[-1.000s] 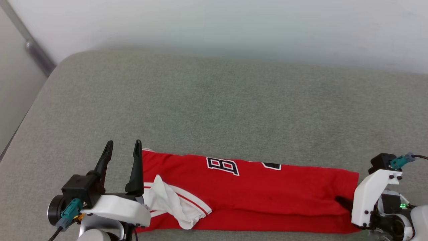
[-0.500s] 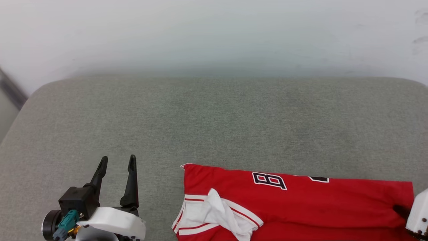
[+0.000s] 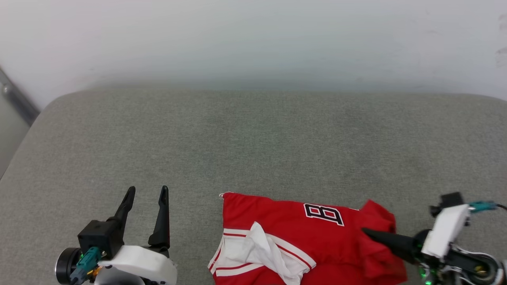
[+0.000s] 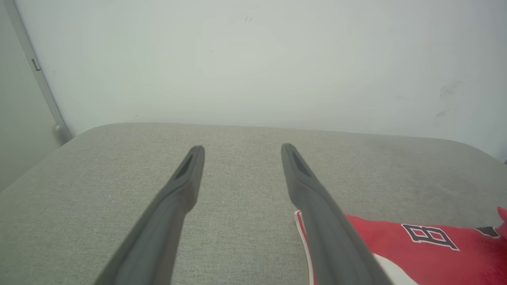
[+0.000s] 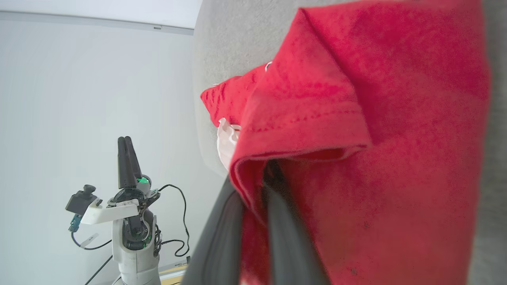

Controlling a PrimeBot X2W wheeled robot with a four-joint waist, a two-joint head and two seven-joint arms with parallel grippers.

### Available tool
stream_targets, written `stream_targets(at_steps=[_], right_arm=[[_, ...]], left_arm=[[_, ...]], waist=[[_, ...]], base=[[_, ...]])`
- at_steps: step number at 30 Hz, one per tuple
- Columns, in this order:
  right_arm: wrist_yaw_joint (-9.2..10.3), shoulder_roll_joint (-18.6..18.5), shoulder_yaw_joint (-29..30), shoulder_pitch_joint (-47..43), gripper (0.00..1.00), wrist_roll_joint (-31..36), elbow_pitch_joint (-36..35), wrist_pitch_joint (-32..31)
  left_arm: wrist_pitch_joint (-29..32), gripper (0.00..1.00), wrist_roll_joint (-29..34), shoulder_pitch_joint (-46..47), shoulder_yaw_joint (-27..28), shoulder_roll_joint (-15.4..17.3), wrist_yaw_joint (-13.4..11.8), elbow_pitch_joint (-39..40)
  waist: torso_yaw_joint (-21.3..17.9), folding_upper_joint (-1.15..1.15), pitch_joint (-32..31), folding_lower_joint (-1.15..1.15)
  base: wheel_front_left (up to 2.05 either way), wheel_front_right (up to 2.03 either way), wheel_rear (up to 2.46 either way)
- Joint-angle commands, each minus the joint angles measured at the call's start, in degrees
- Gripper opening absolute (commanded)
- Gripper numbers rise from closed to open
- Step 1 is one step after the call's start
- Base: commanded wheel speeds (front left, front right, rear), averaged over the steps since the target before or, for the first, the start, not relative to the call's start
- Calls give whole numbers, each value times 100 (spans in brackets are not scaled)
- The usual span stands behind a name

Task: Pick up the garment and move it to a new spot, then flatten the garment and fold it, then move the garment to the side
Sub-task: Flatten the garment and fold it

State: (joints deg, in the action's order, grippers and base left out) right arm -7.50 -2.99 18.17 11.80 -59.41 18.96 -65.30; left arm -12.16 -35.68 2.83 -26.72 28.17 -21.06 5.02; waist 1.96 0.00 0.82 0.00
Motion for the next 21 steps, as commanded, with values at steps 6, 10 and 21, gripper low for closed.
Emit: stream_targets(at_steps=[6, 10, 21], right_arm=[[3, 13, -1664, 263, 0, -1333, 478, 804], [3, 14, -2620, 466, 0, -1794, 628, 1350], [3, 13, -4090, 940, 100, -1501, 739, 2784]], left_arm=[[54, 100, 48, 255, -140, -77, 131, -90], [54, 100, 65, 372, -201, -124, 197, -158], [-28, 100, 36, 505, -266, -245, 293, -345]], waist=[[240, 0, 72, 0], [391, 0, 146, 0], [588, 0, 328, 0]], base=[[0, 0, 0], [0, 0, 0], [0, 0, 0]])
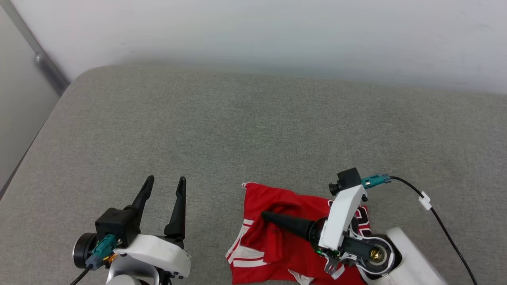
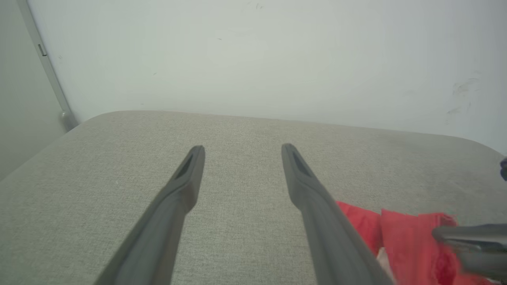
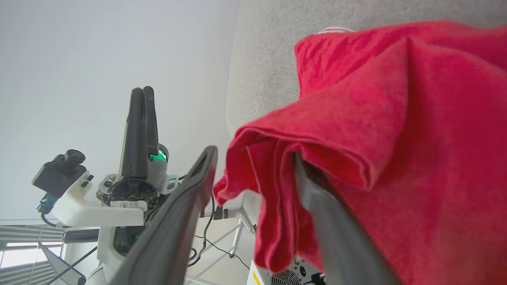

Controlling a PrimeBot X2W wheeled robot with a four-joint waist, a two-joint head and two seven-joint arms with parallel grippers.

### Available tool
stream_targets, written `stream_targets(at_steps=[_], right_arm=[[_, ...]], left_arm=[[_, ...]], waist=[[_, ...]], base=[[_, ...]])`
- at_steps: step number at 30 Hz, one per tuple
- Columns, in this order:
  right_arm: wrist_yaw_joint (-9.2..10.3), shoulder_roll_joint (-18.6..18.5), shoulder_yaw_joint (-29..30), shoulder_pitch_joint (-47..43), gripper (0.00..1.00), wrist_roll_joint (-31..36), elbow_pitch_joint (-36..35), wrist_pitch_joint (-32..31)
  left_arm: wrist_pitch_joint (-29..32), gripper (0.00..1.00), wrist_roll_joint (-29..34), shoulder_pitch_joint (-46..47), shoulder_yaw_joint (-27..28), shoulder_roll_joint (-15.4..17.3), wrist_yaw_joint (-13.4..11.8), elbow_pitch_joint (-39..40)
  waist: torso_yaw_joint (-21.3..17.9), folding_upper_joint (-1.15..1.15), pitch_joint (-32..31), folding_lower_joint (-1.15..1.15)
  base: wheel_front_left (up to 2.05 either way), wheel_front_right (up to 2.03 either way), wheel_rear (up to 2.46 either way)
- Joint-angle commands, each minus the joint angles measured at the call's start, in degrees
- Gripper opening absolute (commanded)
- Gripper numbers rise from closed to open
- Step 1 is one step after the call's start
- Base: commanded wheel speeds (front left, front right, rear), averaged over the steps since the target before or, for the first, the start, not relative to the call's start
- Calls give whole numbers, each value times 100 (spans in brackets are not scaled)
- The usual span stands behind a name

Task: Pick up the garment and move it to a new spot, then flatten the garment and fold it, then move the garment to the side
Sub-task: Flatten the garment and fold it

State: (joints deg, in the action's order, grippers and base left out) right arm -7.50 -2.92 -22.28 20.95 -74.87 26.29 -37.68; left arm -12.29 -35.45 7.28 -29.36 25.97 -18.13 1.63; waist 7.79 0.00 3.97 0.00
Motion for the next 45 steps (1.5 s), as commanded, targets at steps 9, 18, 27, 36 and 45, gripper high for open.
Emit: stream_targets(at_steps=[9, 18, 27, 36, 45], right_arm=[[3, -659, -891, 399, 100, 1179, -617, 900], [3, -1419, -208, 179, 100, 3958, -152, 2799], [3, -1031, 2012, -1035, 100, 5706, -1105, 3935], [3, -366, 2616, -2261, 100, 6335, -2538, 3950], [3, -117, 2713, -3014, 100, 6566, -3346, 3674]], left_arm=[[-66, 100, -26, 43, 10, -47, 3, -98], [-112, 100, -62, -127, 122, -10, -145, -138], [-183, 100, -90, -298, 279, -10, -265, -164], [-245, 100, 19, -502, 375, 32, -346, -153], [-262, 100, 63, -655, 385, 7, -316, -222]], waist=[[-86, 0, -25, 0], [-371, 0, -209, 0], [-579, 0, -375, 0], [-694, 0, -518, 0], [-806, 0, -614, 0]], base=[[0, 0, 0], [0, 0, 0], [0, 0, 0], [0, 0, 0], [0, 0, 0]])
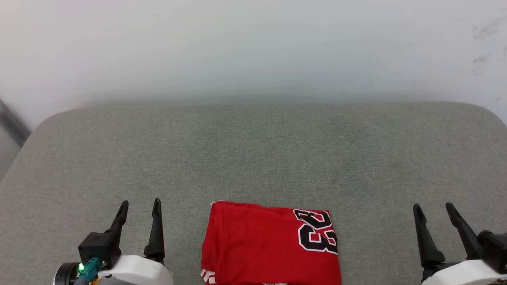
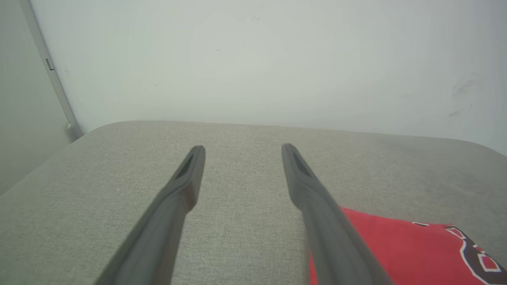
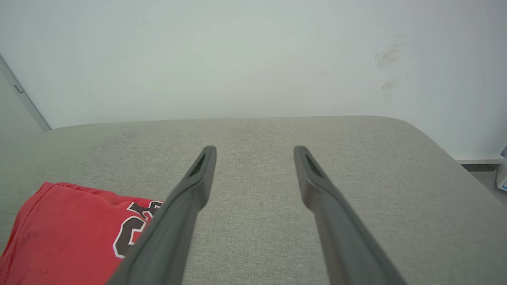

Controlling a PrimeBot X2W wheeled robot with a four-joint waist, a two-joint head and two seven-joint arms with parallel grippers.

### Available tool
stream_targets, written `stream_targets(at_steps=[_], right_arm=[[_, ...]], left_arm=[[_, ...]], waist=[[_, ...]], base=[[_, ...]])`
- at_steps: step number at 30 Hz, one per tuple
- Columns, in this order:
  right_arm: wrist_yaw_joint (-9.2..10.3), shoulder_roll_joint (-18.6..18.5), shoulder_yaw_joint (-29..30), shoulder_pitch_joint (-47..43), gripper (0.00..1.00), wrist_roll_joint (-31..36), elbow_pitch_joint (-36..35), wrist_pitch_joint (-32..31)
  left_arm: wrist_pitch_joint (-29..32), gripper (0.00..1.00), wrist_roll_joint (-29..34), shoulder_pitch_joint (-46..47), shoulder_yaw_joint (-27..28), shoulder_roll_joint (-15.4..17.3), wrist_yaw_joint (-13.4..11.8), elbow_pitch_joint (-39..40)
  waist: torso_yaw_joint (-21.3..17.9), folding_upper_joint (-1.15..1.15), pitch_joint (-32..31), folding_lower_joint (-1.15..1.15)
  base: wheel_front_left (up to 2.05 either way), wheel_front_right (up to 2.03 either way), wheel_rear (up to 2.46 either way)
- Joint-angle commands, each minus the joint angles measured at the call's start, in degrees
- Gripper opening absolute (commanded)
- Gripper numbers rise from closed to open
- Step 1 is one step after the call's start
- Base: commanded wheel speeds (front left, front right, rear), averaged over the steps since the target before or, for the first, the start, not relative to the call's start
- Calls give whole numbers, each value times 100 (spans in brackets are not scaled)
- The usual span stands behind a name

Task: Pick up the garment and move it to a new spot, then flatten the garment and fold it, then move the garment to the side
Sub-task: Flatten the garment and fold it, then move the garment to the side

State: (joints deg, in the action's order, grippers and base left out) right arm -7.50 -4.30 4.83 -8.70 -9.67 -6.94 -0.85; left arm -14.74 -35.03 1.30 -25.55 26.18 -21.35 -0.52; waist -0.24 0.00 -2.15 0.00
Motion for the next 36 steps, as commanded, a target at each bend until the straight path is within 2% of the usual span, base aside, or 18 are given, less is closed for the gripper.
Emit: stream_targets(at_steps=[1, 11, 14, 19, 25, 27, 31, 36], right_arm=[[4, 26, 15, -72, 100, 48, -63, -21], [3, 14, 60, -60, 100, 119, -244, -236], [4, -25, 133, -4, 100, -118, -157, -522], [3, -333, 608, 312, 100, -1040, 438, -1608], [2, -755, 863, 701, 100, -2078, 1320, -3321], [3, -741, 870, 814, 100, -2337, 1526, -3863], [3, -381, 840, 1056, 100, -2840, 1824, -4824], [3, -25, 708, 1469, 100, -3522, 2185, -5349]], left_arm=[[-19, 100, 24, -67, -1, -15, 11, -22], [-31, 100, 24, -46, 36, -43, 40, -113], [-35, 100, 23, -57, 79, -48, 17, -98], [-43, 100, 50, 86, 117, -90, 49, -47], [-49, 100, 140, 308, 191, -159, 150, -1], [-52, 100, 194, 374, 221, -191, 173, 4], [-54, 100, 298, 516, 256, -274, 249, 31], [-55, 100, 381, 714, 340, -412, 389, -34]], waist=[[-11, 0, -5, 0], [-39, 0, 3, 0], [-62, 0, 29, 0], [-4, 0, 162, 0], [229, 0, 490, 0], [315, 0, 602, 0], [470, 0, 806, 0], [645, 0, 1072, 0]], base=[[0, 0, 0], [0, 0, 0], [0, 0, 0], [0, 0, 0], [0, 0, 0], [0, 0, 0], [0, 0, 0], [0, 0, 0]])
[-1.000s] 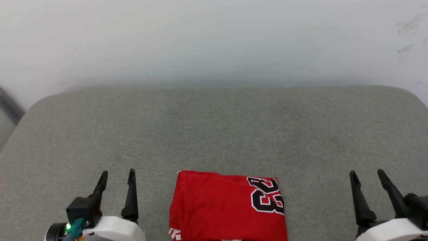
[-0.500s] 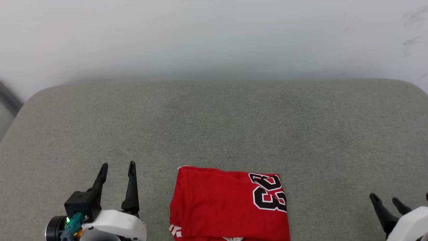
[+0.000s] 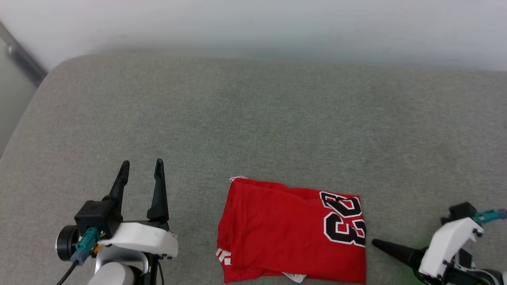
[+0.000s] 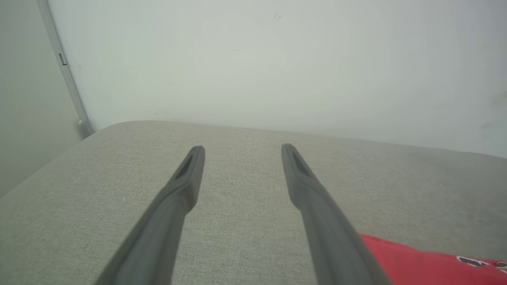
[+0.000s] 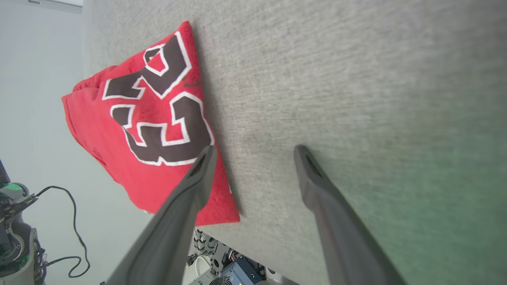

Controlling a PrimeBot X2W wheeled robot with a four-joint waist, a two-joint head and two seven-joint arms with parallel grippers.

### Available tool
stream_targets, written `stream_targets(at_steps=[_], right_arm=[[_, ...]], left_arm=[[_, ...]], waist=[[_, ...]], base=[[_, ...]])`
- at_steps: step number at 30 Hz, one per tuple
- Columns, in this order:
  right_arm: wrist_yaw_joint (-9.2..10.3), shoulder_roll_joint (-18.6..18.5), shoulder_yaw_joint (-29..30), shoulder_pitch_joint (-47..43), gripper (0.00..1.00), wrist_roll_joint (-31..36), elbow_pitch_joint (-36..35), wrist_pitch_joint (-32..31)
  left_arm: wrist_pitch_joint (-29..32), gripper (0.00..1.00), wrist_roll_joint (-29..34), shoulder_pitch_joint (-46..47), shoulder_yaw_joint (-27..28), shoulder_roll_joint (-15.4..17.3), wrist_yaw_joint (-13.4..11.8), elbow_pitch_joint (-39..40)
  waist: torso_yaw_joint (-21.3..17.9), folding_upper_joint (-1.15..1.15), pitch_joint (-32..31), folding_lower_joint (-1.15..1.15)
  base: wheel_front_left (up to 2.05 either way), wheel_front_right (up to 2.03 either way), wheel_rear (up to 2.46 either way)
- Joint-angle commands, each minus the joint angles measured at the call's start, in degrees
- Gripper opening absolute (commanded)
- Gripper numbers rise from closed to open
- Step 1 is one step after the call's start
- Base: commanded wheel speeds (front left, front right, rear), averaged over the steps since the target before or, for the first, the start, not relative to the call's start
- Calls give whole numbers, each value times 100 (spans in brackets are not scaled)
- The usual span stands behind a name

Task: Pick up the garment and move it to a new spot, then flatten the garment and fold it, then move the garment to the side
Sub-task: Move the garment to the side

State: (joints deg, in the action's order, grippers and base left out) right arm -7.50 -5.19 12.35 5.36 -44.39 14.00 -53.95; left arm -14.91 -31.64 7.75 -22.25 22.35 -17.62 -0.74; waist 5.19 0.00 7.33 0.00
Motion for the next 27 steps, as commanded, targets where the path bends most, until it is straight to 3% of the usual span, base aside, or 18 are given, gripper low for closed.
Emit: stream_targets(at_steps=[1, 9, 12, 21, 27], right_arm=[[4, 101, -99, 145, 100, -157, 179, -80], [7, 232, -633, 510, 100, -799, 848, -181], [7, 223, -779, 584, 0, -913, 878, -59], [4, -368, -1435, 662, 0, -670, 507, 652], [4, -936, -1755, 748, 0, 450, 597, 1147]], left_arm=[[-37, 100, 58, 106, 29, -55, 46, -19], [-33, 100, 216, 196, 88, -154, 219, -160], [-32, 100, 257, 244, 10, -195, 303, -249], [-31, 100, 269, 2, 34, -230, 299, -379], [-26, 100, 241, -316, 94, -181, 241, -288]], waist=[[128, 0, 162, 0], [262, 0, 249, 0], [299, 0, 188, 0], [118, 0, -229, 0], [-392, 0, -489, 0]], base=[[0, 0, 0], [0, 0, 0], [0, 0, 0], [0, 0, 0], [0, 0, 0]])
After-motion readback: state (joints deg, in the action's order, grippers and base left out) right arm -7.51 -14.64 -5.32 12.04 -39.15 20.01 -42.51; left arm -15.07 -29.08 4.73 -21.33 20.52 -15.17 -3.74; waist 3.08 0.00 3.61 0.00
